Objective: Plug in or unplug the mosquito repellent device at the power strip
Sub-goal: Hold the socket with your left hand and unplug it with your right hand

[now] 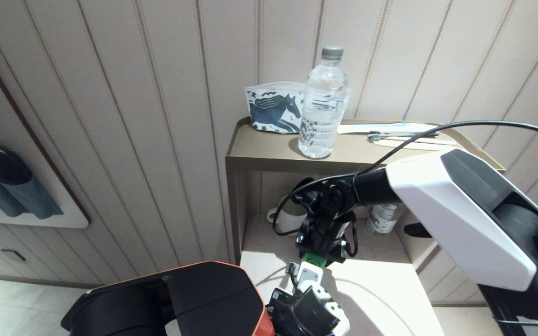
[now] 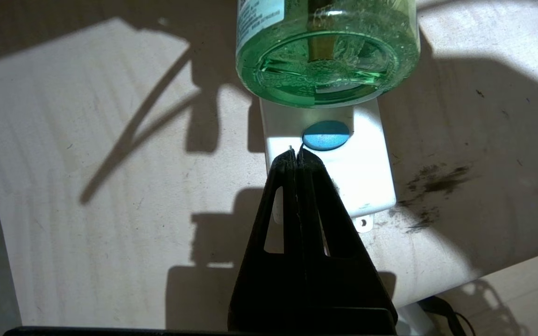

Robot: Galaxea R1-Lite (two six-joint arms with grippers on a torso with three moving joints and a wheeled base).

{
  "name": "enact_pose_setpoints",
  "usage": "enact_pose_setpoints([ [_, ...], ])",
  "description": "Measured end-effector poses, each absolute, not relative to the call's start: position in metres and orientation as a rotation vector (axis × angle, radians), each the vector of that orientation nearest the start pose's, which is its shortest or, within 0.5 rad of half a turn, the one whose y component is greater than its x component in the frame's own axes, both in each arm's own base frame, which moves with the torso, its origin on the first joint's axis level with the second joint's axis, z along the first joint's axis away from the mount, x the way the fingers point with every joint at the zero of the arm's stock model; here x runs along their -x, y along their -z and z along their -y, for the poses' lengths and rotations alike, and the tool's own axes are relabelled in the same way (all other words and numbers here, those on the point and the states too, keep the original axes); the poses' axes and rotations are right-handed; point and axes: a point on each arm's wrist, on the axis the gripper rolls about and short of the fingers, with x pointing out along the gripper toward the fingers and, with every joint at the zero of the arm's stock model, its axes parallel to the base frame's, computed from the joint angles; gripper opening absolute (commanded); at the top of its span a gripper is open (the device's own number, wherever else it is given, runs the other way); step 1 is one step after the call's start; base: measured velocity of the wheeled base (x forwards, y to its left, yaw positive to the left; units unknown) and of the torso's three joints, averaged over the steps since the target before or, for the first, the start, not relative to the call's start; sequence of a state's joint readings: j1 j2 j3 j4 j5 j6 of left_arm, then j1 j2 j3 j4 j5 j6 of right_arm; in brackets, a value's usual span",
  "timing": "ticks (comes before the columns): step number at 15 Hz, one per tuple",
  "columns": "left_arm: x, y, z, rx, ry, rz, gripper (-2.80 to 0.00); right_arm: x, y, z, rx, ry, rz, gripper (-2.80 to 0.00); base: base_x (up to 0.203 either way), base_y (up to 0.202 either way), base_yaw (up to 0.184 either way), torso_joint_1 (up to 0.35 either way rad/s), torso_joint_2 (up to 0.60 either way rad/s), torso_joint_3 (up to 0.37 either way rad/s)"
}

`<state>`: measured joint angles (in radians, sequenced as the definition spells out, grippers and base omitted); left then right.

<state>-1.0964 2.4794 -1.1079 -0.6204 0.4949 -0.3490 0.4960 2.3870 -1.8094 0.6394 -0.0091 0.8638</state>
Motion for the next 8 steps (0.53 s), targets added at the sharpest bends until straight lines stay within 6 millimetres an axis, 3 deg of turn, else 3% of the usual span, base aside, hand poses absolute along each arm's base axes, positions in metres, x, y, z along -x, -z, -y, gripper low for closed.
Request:
enact_pose_setpoints([
  [8, -0.2, 0.041, 0.367, -0.217, 0.464, -0.619, -2.8, -0.384, -0.091, -0.213, -0.441, 0.082, -1.25, -2.8, 0.0, 0.0, 0.0, 0.0, 0.0, 0.0],
])
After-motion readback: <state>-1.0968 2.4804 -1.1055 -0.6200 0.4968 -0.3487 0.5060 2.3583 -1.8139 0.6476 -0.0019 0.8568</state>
